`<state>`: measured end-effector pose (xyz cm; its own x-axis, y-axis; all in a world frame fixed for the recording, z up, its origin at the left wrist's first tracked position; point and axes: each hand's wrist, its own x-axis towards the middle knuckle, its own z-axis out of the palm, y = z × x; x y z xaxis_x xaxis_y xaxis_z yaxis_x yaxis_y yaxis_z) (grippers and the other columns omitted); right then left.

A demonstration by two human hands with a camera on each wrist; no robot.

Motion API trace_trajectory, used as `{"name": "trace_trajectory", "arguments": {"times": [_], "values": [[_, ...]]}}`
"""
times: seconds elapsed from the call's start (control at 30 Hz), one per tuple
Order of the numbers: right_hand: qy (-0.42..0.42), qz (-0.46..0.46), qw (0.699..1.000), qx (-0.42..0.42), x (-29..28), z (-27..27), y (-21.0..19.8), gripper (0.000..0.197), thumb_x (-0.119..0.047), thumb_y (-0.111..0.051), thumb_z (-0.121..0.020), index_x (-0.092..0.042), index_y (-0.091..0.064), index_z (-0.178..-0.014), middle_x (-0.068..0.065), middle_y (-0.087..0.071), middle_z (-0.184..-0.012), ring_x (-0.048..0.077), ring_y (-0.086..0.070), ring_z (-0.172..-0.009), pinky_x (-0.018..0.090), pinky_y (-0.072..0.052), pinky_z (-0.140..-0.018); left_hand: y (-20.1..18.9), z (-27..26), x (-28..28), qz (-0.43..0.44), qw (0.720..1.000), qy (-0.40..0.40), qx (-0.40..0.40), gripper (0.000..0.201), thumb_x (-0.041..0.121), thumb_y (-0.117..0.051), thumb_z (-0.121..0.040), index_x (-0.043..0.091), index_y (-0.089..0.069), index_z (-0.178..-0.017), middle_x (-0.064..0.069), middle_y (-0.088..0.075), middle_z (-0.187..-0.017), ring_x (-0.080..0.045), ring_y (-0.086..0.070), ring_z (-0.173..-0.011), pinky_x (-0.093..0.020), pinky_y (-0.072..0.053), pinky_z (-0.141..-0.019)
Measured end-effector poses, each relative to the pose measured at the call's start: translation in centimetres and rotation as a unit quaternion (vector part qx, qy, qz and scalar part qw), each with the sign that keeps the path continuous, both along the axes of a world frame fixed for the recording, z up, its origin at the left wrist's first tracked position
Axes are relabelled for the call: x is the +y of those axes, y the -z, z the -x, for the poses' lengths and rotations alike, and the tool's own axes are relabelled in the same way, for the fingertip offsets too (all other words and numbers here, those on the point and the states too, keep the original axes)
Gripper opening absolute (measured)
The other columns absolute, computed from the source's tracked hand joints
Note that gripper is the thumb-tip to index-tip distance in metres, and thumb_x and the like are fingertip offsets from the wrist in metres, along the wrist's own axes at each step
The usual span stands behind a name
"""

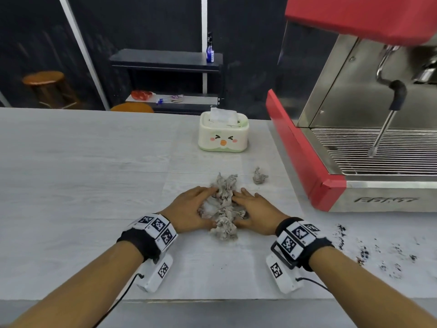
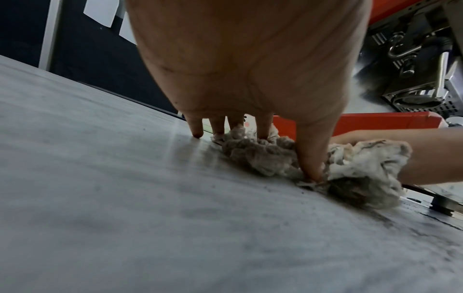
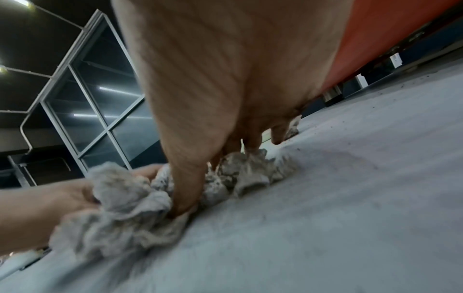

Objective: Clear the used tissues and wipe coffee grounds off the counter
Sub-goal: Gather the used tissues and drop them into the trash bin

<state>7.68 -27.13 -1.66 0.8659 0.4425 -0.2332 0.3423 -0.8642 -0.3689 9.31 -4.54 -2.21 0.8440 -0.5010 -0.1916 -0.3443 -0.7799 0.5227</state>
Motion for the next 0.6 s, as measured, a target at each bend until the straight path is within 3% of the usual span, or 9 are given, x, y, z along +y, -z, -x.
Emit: {"name": "trace_trajectory", "arguments": {"times": [0.1,0.2,0.3,0.37,0.47,0.6], "values": [[0.054,-0.077,0.996,-0.011,-0.9,-0.7,-1.6,0.055,-0.036,-0.068,-0.083,-0.025,-0.052,-0.135,-0.004,-0.053,-0.14,0.014,-0.044,-0.132,0.032,-0.034,-0.11,-0.1,-0.4,-0.3,-0.017,1.0,0.002,-0.016,0.09,0.064,-0.061,-0.072,0.026,-0.025,-0.146,0.002,-0.027,-0.15,-0.016,-0.027,-0.137,-0.031,-0.024,-0.115],[0.13,-0.15,0.979,-0.035,-2.7,-1.6,-2.8,0.044,-0.035,-0.072,-0.081,-0.023,-0.062,-0.122,-0.005,-0.062,-0.126,0.007,-0.055,-0.113,0.023,-0.039,-0.097,-0.2,-0.5,-0.3,-0.009,1.0,0.001,-0.029,0.076,0.053,-0.061,-0.081,0.026,-0.029,-0.144,0.003,-0.03,-0.147,-0.015,-0.031,-0.133,-0.026,-0.026,-0.112],[0.197,-0.193,0.959,-0.068,-4.3,-2.9,-2.6,0.052,-0.04,-0.071,-0.081,-0.023,-0.056,-0.128,-0.001,-0.055,-0.132,0.007,-0.052,-0.112,0.02,-0.034,-0.094,-0.4,-0.5,-0.3,0.003,1.0,0.0,-0.03,0.07,0.048,-0.062,-0.083,0.028,-0.031,-0.143,0.003,-0.032,-0.145,-0.014,-0.034,-0.132,-0.027,-0.028,-0.11],[0.205,-0.184,0.961,-0.021,-4.7,-3.6,-2.2,0.069,-0.045,-0.068,-0.082,-0.022,-0.041,-0.142,-0.002,-0.04,-0.147,0.011,-0.041,-0.129,0.02,-0.026,-0.102,-0.4,-0.6,-0.3,0.003,0.999,0.002,-0.033,0.07,0.048,-0.062,-0.083,0.028,-0.031,-0.143,0.003,-0.032,-0.145,-0.014,-0.034,-0.131,-0.027,-0.028,-0.111],[0.172,-0.162,0.97,0.05,-4.6,-4.0,-1.5,0.089,-0.055,-0.063,-0.08,-0.023,-0.02,-0.151,-0.002,-0.021,-0.158,0.011,-0.024,-0.143,0.025,-0.017,-0.115,-0.4,-0.6,-0.3,0.008,0.999,0.004,-0.035,0.068,0.047,-0.061,-0.083,0.028,-0.032,-0.142,0.004,-0.033,-0.144,-0.013,-0.034,-0.131,-0.025,-0.028,-0.11],[0.112,-0.132,0.98,0.097,-3.4,-3.5,-0.8,0.107,-0.069,-0.059,-0.072,-0.022,-0.007,-0.153,-0.005,-0.007,-0.161,0.011,-0.007,-0.148,0.031,-0.008,-0.12,-0.4,-0.5,-0.4,0.014,0.999,0.006,-0.036,0.068,0.046,-0.061,-0.084,0.029,-0.031,-0.143,0.004,-0.033,-0.144,-0.013,-0.033,-0.131,-0.022,-0.025,-0.108]]}}
